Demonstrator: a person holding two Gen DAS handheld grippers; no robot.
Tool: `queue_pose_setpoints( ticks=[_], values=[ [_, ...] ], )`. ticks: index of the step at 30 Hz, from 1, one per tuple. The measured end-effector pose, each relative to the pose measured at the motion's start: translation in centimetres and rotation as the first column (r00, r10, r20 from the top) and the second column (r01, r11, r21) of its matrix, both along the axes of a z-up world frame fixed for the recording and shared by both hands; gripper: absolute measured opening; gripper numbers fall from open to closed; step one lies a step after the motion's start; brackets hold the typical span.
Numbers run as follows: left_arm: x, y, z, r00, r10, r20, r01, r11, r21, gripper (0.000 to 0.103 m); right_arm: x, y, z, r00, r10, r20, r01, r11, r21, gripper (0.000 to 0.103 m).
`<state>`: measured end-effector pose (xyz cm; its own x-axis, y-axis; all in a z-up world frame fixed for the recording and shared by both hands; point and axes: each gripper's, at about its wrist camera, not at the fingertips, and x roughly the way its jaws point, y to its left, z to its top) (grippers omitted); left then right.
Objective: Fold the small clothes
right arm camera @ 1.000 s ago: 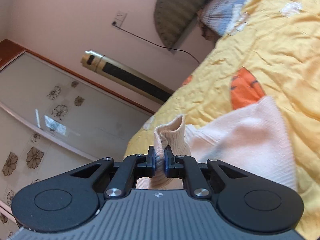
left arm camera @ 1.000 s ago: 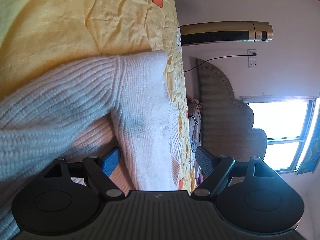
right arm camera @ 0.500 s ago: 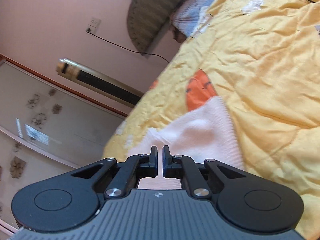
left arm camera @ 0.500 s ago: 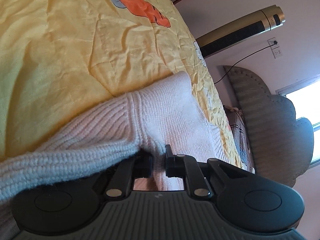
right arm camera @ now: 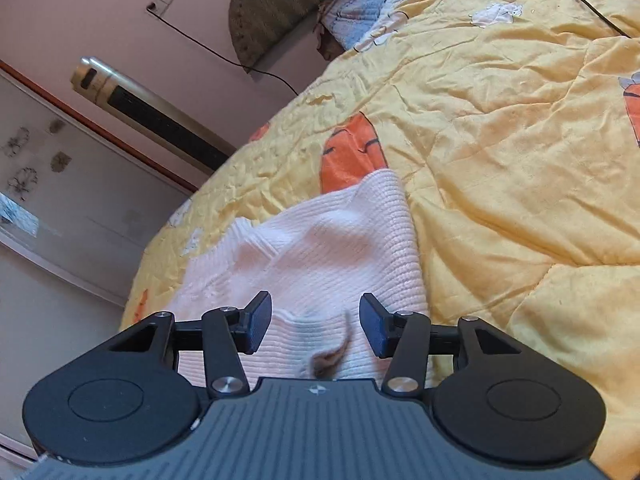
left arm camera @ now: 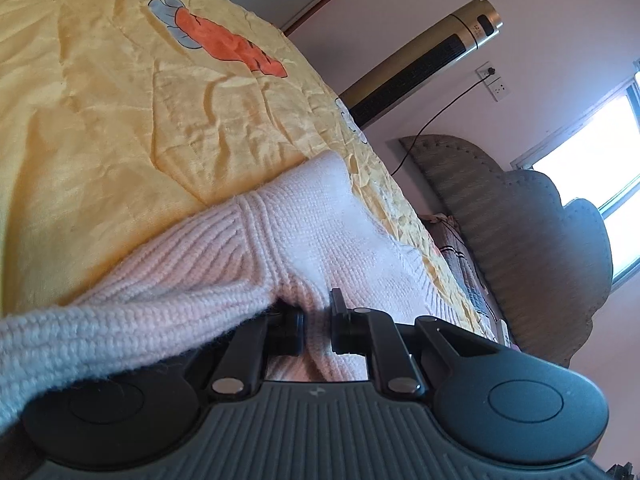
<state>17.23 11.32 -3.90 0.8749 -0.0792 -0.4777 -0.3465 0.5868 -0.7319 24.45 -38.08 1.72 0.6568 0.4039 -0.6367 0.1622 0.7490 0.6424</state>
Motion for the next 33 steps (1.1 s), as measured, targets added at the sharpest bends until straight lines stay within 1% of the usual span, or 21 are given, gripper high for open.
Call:
queue_pose_setpoints(
  ticks=[2, 5, 6, 7, 10, 11, 12, 13, 15, 17, 18, 19, 21, 23, 24, 26, 27, 29, 30, 31, 33],
  values=[
    [0.0, 0.1, 0.0, 1.0, -0.001, 0.005, 0.001, 1.0, -0.003, 0.011, 0.6, 0.3, -0.9, 0.999, 0.041, -0.032, -0.04, 0.999, 0.033, 0.053],
    [-0.1, -0.1, 0.0, 1.0, -0.001, 0.008, 0.0, 1.0, 0.009, 0.011, 0.5, 1.2, -1.2, 0.995, 0.096, -0.022, -0.096, 0.995, 0.003, 0.052],
    [-0.2, -0.2, 0.0, 1.0, 0.0, 0.007, 0.0, 1.0, 0.011, 0.011, 0.4, 1.2, -1.3, 0.995, 0.102, -0.018, -0.103, 0.995, -0.006, 0.045],
    [-0.1, -0.3, 0.1, 1.0, 0.0, 0.001, 0.0, 1.0, 0.017, 0.011, 0.2, 1.2, -1.4, 0.996, 0.093, -0.018, -0.093, 0.995, -0.022, 0.029],
    [0.1, -0.7, 1.6, 1.0, 0.006, -0.02, -0.004, 0.996, 0.089, 0.013, -0.6, 1.5, -1.3, 0.995, 0.101, 0.024, -0.098, 0.991, -0.093, 0.007],
    [0.0, -0.9, 2.1, 1.0, 0.002, -0.005, -0.001, 0.993, 0.115, 0.013, -0.8, 1.7, -0.8, 0.994, 0.105, 0.04, -0.101, 0.989, -0.107, 0.008],
    [-0.1, -1.2, 2.6, 1.0, -0.005, 0.017, 0.003, 0.99, 0.141, 0.013, -1.2, 1.8, 0.1, 0.991, 0.107, 0.08, -0.097, 0.988, -0.122, 0.008],
    [-0.2, -1.4, 2.6, 1.0, -0.008, 0.02, 0.005, 0.988, 0.152, 0.013, -1.6, 1.7, 1.1, 0.987, 0.102, 0.126, -0.088, 0.99, -0.109, 0.007],
    [0.4, -1.5, 1.6, 0.999, -0.028, -0.043, 0.033, 0.991, 0.13, 0.013, -2.2, 1.0, 2.0, 0.98, 0.078, 0.185, -0.064, 0.994, -0.084, 0.007],
    [0.2, -1.4, 1.1, 0.999, -0.031, -0.022, 0.034, 0.991, 0.127, 0.014, -1.2, 0.4, -0.1, 0.995, 0.051, 0.086, -0.042, 0.993, -0.109, 0.007],
    [0.1, -1.3, 1.1, 0.999, -0.032, -0.022, 0.035, 0.992, 0.12, 0.014, -0.9, 0.0, -1.2, 0.998, 0.042, 0.043, -0.038, 0.994, -0.098, 0.007],
    [0.1, -1.2, 1.1, 0.999, -0.033, -0.02, 0.035, 0.993, 0.115, 0.014, -1.1, -0.3, -1.7, 0.998, 0.024, 0.054, -0.02, 0.998, -0.065, 0.007],
    [0.0, -1.3, 1.0, 0.999, -0.032, -0.018, 0.034, 0.993, 0.116, 0.014, -1.8, -0.5, -1.3, 0.995, -0.006, 0.102, 0.007, 1.0, -0.006, 0.007],
    [0.0, -1.4, 1.0, 0.999, -0.03, -0.018, 0.032, 0.991, 0.129, 0.014, -2.0, -0.3, -0.2, 0.988, 0.0, 0.152, 0.0, 1.0, 0.001, 0.007],
    [0.0, -1.5, 1.0, 0.999, -0.029, -0.018, 0.031, 0.991, 0.131, 0.014, -1.8, -0.3, -0.1, 0.988, 0.003, 0.154, -0.002, 1.0, -0.011, 0.007],
    [0.1, -1.4, 0.9, 0.999, -0.029, -0.014, 0.03, 0.992, 0.123, 0.014, -0.5, -0.1, -1.5, 0.998, 0.012, 0.053, -0.008, 0.998, -0.07, 0.007],
    [0.0, -1.3, 0.9, 1.0, -0.028, -0.011, 0.029, 0.993, 0.117, 0.014, -0.3, -0.1, -2.2, 0.999, 0.016, 0.029, -0.014, 0.996, -0.086, 0.005],
    [0.1, -1.3, 0.9, 0.999, -0.03, -0.012, 0.031, 0.992, 0.121, 0.014, -0.7, 0.0, -2.2, 0.999, -0.008, 0.046, 0.011, 0.998, -0.059, 0.008],
    [0.0, -1.3, 0.9, 0.999, -0.035, -0.015, 0.037, 0.991, 0.126, 0.015, -1.2, 0.0, -2.0, 0.998, -0.031, 0.052, 0.033, 0.999, -0.039, 0.023],
    [-0.1, -1.3, 1.1, 0.999, -0.045, -0.022, 0.047, 0.991, 0.128, 0.016, -1.8, 0.1, -1.8, 0.997, -0.057, 0.056, 0.058, 0.998, -0.024, 0.035],
    [-1.0, -1.1, 1.9, 0.997, -0.071, -0.026, 0.074, 0.989, 0.129, 0.024, -3.3, 0.4, -1.0, 0.994, -0.067, 0.081, 0.068, 0.998, -0.014, 0.051]
  ],
)
